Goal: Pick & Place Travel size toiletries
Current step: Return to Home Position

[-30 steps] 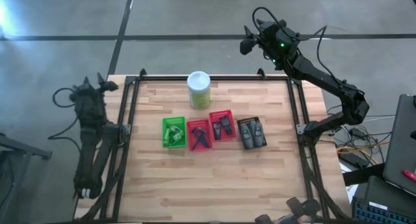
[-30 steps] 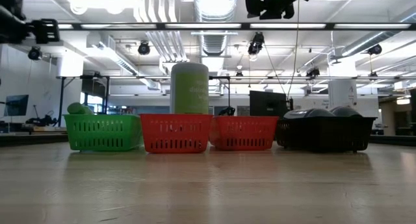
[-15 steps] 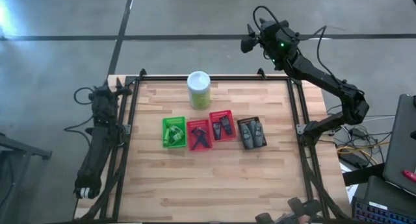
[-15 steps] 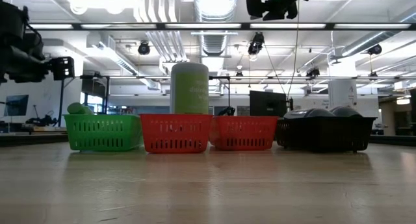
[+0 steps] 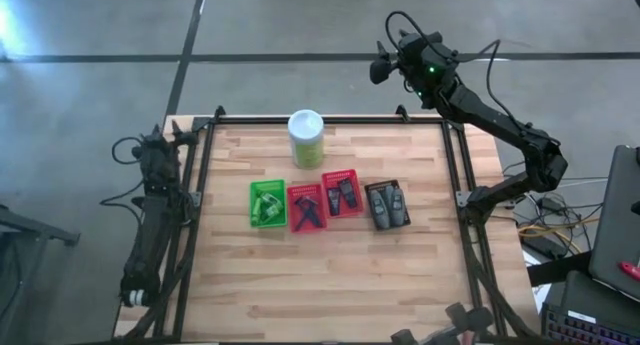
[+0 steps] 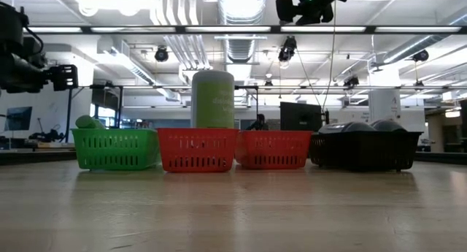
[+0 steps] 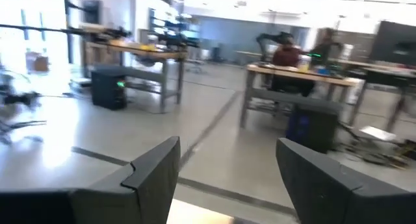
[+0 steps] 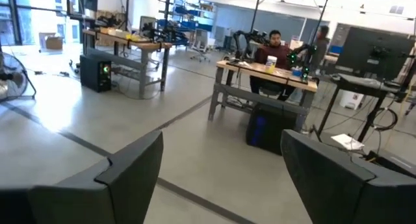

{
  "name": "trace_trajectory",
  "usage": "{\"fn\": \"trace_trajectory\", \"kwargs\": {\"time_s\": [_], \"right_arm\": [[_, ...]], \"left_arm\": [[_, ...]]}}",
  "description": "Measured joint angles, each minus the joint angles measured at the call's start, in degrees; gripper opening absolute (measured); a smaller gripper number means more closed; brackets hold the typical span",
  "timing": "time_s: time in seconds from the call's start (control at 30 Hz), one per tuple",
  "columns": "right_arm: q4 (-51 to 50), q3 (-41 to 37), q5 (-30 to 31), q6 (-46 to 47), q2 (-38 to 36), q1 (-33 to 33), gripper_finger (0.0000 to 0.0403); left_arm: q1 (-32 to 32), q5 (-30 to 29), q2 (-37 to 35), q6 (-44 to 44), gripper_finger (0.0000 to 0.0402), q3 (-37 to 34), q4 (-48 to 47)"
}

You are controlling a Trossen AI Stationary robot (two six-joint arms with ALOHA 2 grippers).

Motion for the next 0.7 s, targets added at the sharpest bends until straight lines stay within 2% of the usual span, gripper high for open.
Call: {"fn": "trace_trajectory", "kwargs": {"time_s": [0.1,0.33,0.7], "right_arm": [[-0.54,0.00,-0.01,-0.13,0.00,0.00,0.0318],[-0.72,0.00,-0.07,0.20,-0.02,0.00,0.0343],[-0.72,0.00,-0.12,0.29,0.11,0.00,0.0360]], "left_arm": [[-2.54,1.11,0.19,0.00,0.0259,0.00,-0.07],[-4.19,1.26,0.00,-0.09,0.0259,-0.04,-0.21],[2.43,1.75,-0.02,-0.20,0.0259,-0.09,-0.29]]}}
